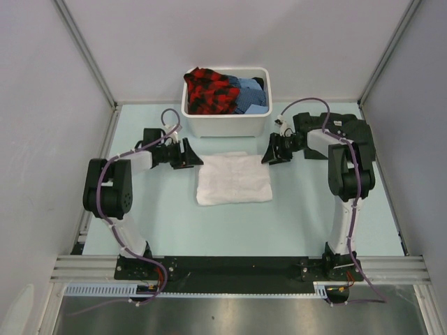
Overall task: Fold and stack the long sleeve shirts
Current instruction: Fold the shirt
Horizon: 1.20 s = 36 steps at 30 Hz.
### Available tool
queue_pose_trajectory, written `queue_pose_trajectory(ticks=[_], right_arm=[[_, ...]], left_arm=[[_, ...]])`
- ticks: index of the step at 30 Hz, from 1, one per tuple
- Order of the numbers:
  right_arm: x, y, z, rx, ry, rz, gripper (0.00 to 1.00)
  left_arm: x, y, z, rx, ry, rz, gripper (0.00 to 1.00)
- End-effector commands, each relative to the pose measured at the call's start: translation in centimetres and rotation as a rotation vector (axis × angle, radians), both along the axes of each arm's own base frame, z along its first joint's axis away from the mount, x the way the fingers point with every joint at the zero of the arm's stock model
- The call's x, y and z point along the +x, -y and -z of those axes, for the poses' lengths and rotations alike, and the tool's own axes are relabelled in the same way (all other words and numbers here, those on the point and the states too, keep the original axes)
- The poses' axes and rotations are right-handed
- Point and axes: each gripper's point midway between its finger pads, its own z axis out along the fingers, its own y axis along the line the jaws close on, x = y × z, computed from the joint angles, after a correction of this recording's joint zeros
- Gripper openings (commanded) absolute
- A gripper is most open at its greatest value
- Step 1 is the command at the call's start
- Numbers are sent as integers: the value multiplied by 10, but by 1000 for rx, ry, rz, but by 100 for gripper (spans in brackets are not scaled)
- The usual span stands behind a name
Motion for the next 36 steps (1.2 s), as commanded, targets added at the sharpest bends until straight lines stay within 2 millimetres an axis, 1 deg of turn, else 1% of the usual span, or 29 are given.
queue_pose_trajectory(ticks=[1, 2, 3, 4, 5, 6, 7, 8, 9, 10, 11, 13, 14, 15, 17, 18, 20, 21, 22, 23, 24, 26, 29, 32, 35, 36], right_arm=[[30, -19, -15, 25, 113, 1, 50], [32, -22, -16, 29, 122, 0, 47], [32, -24, -16, 34, 121, -3, 39], [32, -25, -18, 35, 122, -4, 35], [31, -26, -20, 38, 126, -7, 31], [28, -29, -26, 48, 127, -13, 22], [26, -31, -29, 52, 133, -16, 18], [25, -32, -34, 56, 137, -20, 13], [22, -36, -45, 66, 151, -30, 4], [21, -37, -50, 70, 157, -31, 1], [19, -39, -56, 78, 163, -32, 0], [16, -41, -70, 97, 177, -29, 0], [17, -43, -74, 105, 190, -29, 0], [18, -44, -74, 102, 196, -25, 0], [22, -44, -67, 97, 198, -23, 0], [25, -45, -61, 92, 195, -23, 0], [32, -46, -42, 76, 168, -26, 0], [34, -46, -37, 68, 165, -31, 0], [37, -47, -33, 68, 165, -32, 0], [43, -49, -22, 64, 151, -32, 0], [47, -50, -18, 62, 149, -32, 2], [55, -51, -10, 59, 140, -21, 3], [58, -52, -6, 53, 136, -9, 3], [44, -51, -4, 64, 81, 5, 1], [21, -49, -4, 83, 32, 32, 0], [8, -45, -4, 89, 27, 39, 0]], left_arm=[[27, 18, -12, -16, 101, 16, 68], [27, 19, -11, -19, 103, 18, 62], [27, 20, -9, -22, 102, 19, 56], [28, 20, -7, -27, 94, 17, 47], [27, 21, -8, -36, 91, 23, 30], [26, 21, -9, -40, 87, 23, 22], [25, 21, -16, -48, 94, 23, 15], [23, 21, -21, -55, 99, 30, 2], [21, 19, -24, -52, 103, 26, 0], [18, 16, -29, -55, 100, 20, 0], [16, 14, -40, -58, 125, 20, 0], [5, 9, -42, -57, 99, 26, 0], [3, 7, -47, -53, 112, 28, 0], [2, 4, -43, -39, 106, 19, 0], [0, 1, -36, -21, 95, 17, 0], [3, -5, -23, 15, 73, -8, 0], [5, -8, -10, 26, 39, -27, 0], [7, -11, 3, 35, -3, -41, 0], [11, -14, 8, 50, -17, -65, 0], [12, -16, 15, 52, -34, -74, 0], [14, -20, 21, 51, -60, -98, 0], [17, -26, 29, 72, -78, -132, 0], [17, -33, 35, 107, -104, -147, 0], [14, -30, 31, 95, -108, -131, 0], [7, -25, 34, 101, -122, -94, 0], [6, -24, 34, 110, -120, -81, 0]])
